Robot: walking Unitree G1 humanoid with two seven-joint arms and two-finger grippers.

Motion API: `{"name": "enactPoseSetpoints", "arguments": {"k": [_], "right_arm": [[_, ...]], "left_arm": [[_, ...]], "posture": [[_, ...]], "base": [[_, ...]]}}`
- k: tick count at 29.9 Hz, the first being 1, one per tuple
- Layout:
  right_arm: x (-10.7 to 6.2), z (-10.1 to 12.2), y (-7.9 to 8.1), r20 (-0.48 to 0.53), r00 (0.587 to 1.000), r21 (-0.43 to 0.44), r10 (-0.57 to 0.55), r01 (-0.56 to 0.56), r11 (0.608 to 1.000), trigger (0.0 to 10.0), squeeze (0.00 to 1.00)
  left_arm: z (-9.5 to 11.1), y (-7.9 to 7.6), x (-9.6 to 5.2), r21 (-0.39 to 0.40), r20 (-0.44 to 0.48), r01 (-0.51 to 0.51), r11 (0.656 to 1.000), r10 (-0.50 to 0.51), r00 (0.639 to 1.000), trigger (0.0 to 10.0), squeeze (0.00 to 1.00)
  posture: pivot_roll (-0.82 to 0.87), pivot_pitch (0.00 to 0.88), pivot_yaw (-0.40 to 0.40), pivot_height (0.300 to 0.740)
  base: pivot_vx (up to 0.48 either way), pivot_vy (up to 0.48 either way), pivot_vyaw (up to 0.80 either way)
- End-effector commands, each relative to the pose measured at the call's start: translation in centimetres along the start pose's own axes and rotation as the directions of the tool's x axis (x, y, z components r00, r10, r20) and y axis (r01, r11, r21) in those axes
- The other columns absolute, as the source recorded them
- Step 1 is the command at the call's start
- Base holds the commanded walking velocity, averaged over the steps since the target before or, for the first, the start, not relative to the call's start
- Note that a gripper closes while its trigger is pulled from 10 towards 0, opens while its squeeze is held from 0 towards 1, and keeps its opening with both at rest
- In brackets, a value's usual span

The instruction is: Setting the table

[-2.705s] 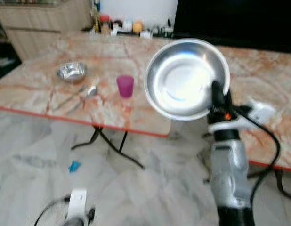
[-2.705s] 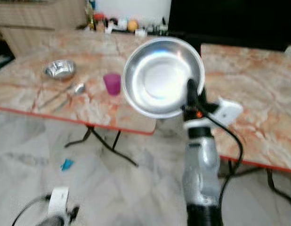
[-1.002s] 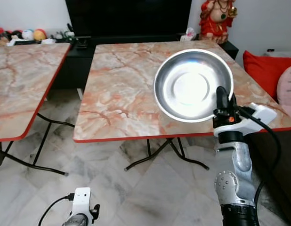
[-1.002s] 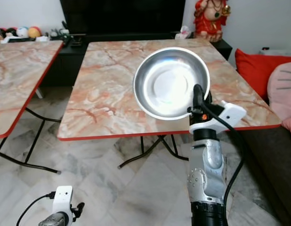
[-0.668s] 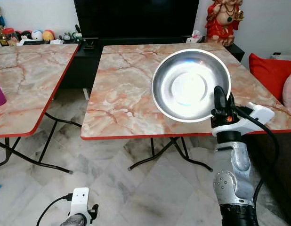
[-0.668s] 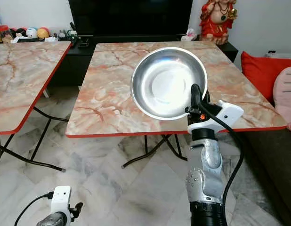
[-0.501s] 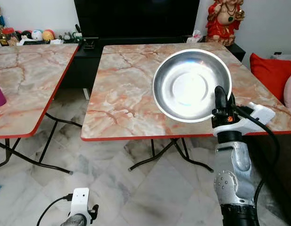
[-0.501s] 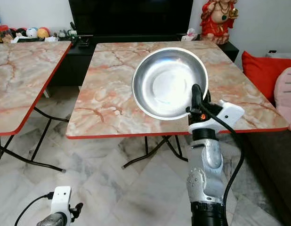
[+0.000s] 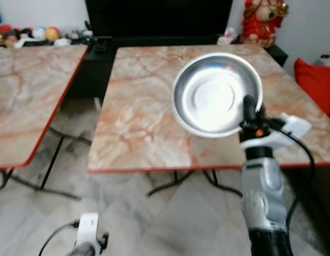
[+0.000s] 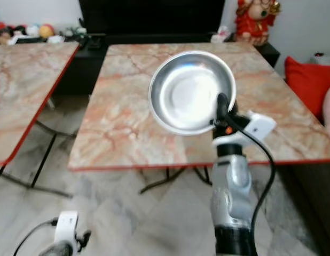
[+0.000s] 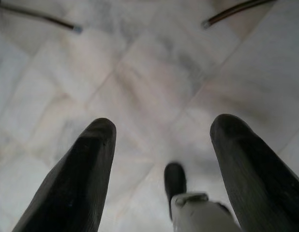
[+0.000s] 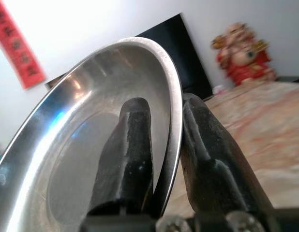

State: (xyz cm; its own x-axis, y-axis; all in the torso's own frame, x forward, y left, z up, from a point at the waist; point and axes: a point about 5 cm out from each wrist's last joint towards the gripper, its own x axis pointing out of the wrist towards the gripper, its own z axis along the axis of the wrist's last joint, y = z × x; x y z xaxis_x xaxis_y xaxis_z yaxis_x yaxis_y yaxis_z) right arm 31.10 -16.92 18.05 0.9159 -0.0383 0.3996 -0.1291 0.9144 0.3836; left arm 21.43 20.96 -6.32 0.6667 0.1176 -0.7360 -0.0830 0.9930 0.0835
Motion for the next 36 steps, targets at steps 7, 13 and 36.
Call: {"name": "enactPoseSetpoints", "arguments": {"k": [7,13,36], "right_arm": [[0.3,0.3,0.0,0.014,1.0,0.0,-0.008,0.008,1.0,10.0,0.0],[0.3,0.1,-0.2,0.004,1.0,-0.011,-0.016,0.016,1.0,10.0,0.0],[-3.0,-0.1,-10.0,-0.244,0.897,-0.169,-0.368,0.334,0.927,10.0,0.0]], "left_arm": [[-0.5,-0.1,-0.1,0.007,-0.017,0.01,1.0,-0.01,1.0,10.0,0.0],[-0.4,-0.1,-0.1,0.006,-0.016,0.011,1.0,-0.011,1.0,10.0,0.0],[-1.1,-0.2,-0.2,0.004,-0.049,0.029,1.0,-0.028,0.998,10.0,0.0]], "posture": [[-0.03,0.0,0.008,0.74],[-0.03,0.0,0.008,0.74],[-0.04,0.003,0.013,0.74]], "base": [[0.293,0.0,0.0],[0.245,0.0,0.0],[0.0,0.0,0.0]]}}
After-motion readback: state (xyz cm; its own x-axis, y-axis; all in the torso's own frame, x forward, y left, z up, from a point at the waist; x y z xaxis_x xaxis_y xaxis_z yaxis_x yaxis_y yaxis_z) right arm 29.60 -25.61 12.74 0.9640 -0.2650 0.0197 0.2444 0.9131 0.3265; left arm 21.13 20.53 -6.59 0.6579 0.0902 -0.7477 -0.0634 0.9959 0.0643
